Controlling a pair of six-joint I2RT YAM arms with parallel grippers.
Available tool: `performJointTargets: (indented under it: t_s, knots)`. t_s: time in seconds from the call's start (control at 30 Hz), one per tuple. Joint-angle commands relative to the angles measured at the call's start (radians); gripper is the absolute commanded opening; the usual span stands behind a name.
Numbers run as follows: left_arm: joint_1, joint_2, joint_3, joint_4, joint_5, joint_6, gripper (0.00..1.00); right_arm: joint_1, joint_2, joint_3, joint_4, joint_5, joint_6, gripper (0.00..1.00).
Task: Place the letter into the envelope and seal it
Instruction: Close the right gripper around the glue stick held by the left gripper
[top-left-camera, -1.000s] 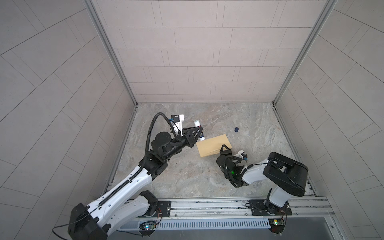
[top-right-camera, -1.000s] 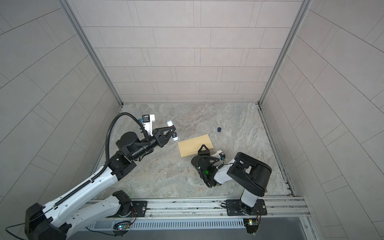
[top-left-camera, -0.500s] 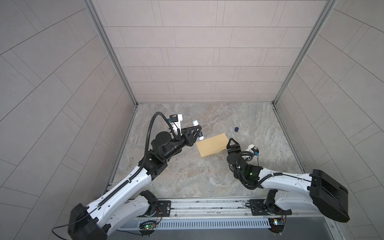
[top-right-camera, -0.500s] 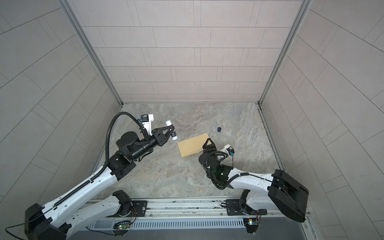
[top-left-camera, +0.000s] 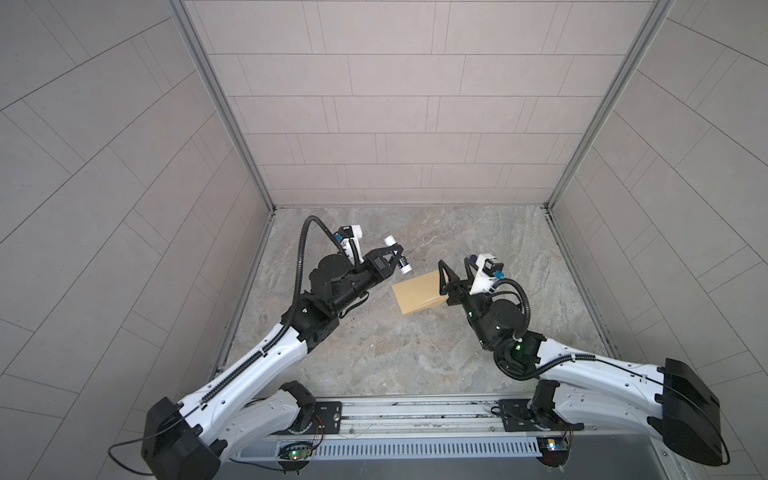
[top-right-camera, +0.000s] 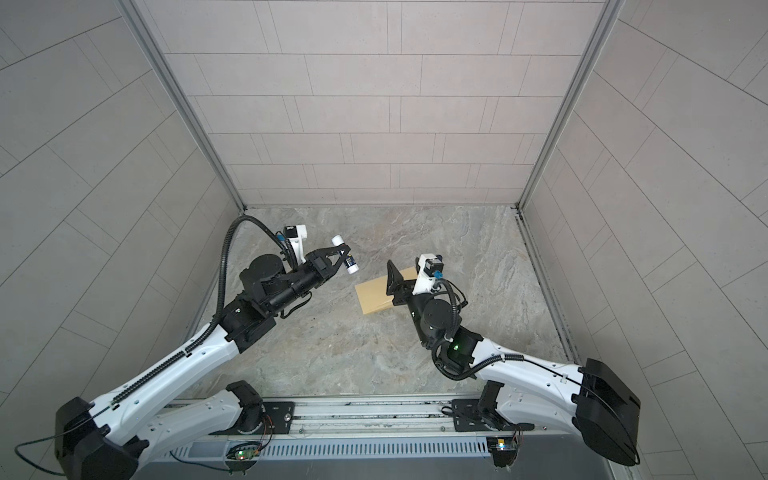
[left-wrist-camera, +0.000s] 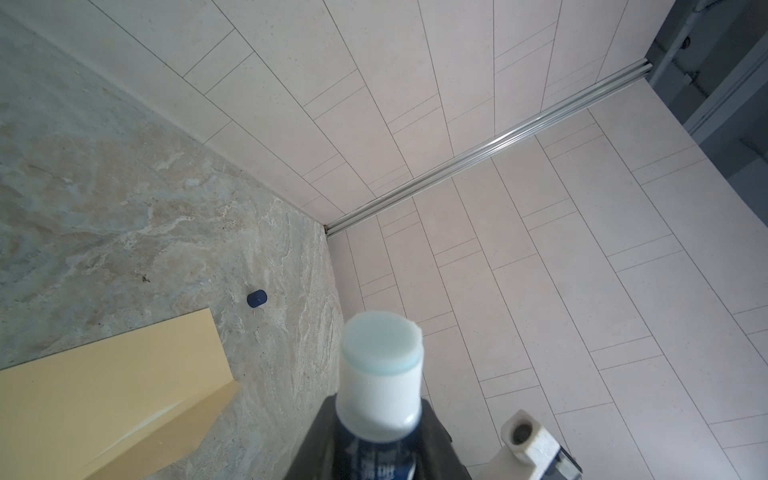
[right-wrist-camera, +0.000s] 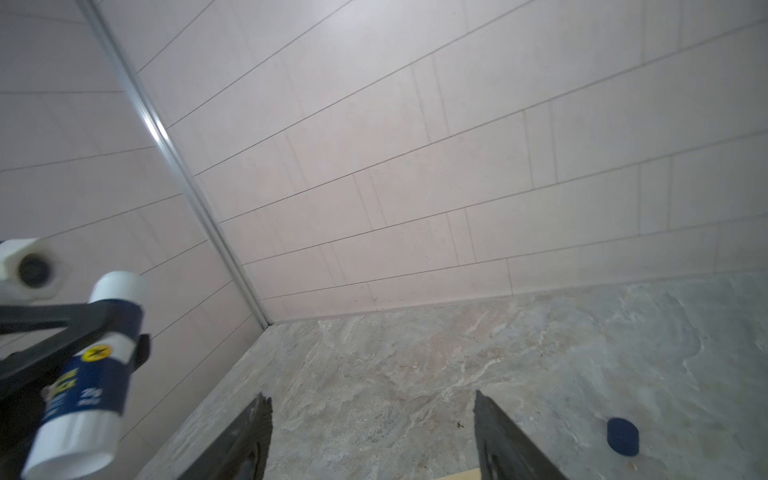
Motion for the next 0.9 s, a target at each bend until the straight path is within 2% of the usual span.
performJointTargets:
  t_s: [0.0,0.2,0.33,0.6,0.87]
  knots:
    - [0.011,0.004,0.032,0.018,-0.007,-0.089,0.00,0.029,-0.003,0.002,0.086,-0.190,-0.345,0.76]
    - [0.012,0.026,0.032,0.039,0.006,-0.132,0.00,0.086,0.047,0.043,0.111,-0.234,-0.485,0.76]
    - [0.012,0.035,0.032,0.048,0.013,-0.141,0.00,0.107,0.099,0.083,0.115,-0.232,-0.518,0.76]
    - [0.013,0.034,0.031,0.060,0.020,-0.143,0.00,0.126,0.194,0.162,0.160,-0.169,-0.524,0.69]
    - [0.013,0.026,0.026,0.072,0.024,-0.146,0.00,0.127,0.273,0.199,0.207,-0.105,-0.494,0.56]
